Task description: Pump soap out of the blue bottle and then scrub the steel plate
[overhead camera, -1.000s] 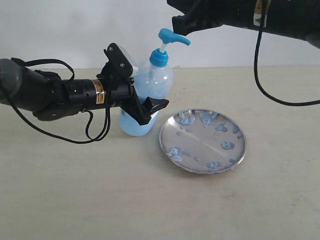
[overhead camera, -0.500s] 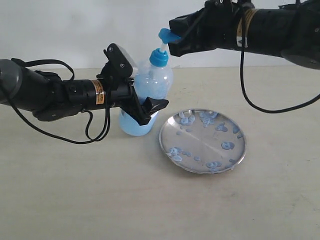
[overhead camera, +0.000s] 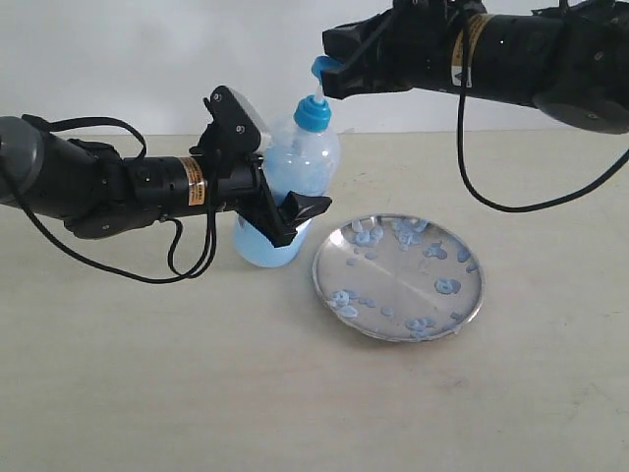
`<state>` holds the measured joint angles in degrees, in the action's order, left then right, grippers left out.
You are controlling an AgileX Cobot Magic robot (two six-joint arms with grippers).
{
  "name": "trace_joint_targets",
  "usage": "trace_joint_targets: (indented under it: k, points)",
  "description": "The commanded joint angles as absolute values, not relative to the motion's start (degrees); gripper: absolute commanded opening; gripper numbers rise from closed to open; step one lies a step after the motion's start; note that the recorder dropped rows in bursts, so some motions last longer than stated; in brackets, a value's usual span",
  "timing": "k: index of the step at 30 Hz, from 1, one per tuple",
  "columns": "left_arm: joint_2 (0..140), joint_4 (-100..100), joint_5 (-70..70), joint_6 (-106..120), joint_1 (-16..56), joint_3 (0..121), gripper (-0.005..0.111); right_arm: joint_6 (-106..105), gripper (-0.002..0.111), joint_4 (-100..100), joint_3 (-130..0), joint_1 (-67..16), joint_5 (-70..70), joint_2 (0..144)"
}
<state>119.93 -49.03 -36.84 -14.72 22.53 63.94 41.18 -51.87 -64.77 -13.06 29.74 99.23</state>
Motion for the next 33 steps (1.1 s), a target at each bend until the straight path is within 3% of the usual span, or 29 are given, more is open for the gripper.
trace_joint_targets:
  k: [1, 10, 19, 28, 33]
  points:
    - [121.5, -51.2, -33.2, -14.6, 22.9, 63.0, 0.004, 42.0, 0.004, -52.7, -64.7, -13.3, 28.8, 101.9]
    - [121.5, -51.2, -33.4, -14.6, 22.9, 63.0, 0.004, 38.0, 0.0, -51.6, -64.7, -13.3, 27.6, 104.5]
    - [121.5, -49.9, -33.4, -14.6, 22.9, 63.0, 0.004, 16.3, 0.0, -29.3, -64.7, -13.2, 27.5, 101.1]
    - [121.5, -49.9, -33.4, -14.6, 22.9, 63.0, 0.004, 16.1, 0.0, -33.7, -64.7, -13.4, 23.8, 90.7]
    - [121.5, -46.9, -33.4, -14.6, 22.9, 63.0, 0.004, 25.9, 0.0, -55.0, -64.7, -16.7, 16.5, 88.2]
